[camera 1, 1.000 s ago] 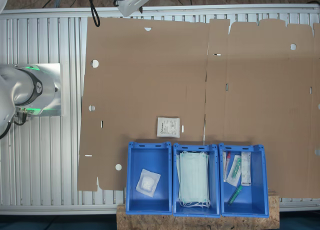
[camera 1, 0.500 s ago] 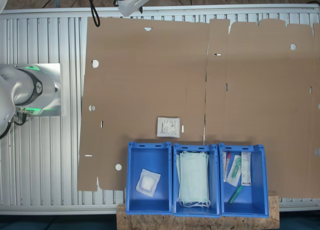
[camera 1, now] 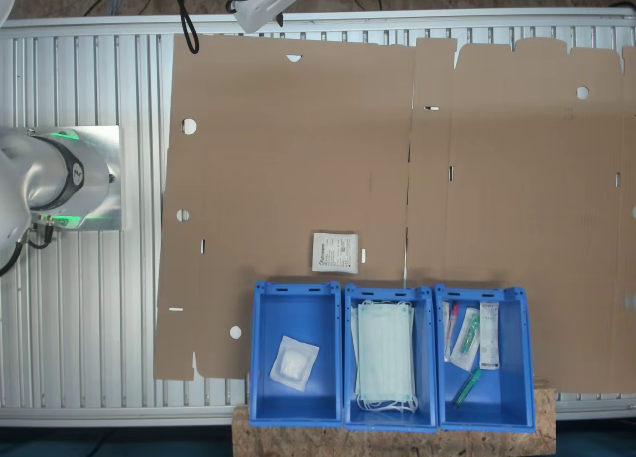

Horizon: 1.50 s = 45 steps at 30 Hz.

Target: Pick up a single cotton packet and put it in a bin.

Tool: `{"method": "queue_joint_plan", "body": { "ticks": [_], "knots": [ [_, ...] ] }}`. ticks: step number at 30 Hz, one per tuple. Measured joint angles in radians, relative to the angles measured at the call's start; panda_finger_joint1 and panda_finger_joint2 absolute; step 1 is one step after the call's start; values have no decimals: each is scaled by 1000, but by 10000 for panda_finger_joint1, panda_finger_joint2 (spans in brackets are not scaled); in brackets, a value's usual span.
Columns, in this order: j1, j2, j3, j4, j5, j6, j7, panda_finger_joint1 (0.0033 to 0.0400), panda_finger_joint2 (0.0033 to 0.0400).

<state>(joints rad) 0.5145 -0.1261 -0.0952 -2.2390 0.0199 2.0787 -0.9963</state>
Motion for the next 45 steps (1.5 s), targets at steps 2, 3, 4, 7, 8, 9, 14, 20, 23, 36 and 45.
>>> {"method": "queue_joint_plan", "body": {
  "ticks": [2, 3, 4, 7, 8, 9, 14, 20, 23, 36, 45],
  "knots": [
    [0, 0, 0, 0, 0, 0, 0, 400, 400],
    [0, 0, 0, 0, 0, 0, 0, 400, 400],
    [0, 0, 0, 0, 0, 0, 0, 400, 400],
    [0, 0, 0, 0, 0, 0, 0, 400, 400],
    [0, 0, 0, 0, 0, 0, 0, 400, 400],
    [0, 0, 0, 0, 0, 0, 0, 400, 400],
    [0, 0, -1, 0, 0, 0, 0, 400, 400],
    [-2, 0, -9, 0, 0, 0, 0, 400, 400],
    [-8, 0, -19, 0, 0, 0, 0, 400, 400],
    [-115, 5, -71, 0, -31, 25, 0, 400, 400],
    [-184, 28, -91, 0, -87, 66, 0, 400, 400]
  ]
}}
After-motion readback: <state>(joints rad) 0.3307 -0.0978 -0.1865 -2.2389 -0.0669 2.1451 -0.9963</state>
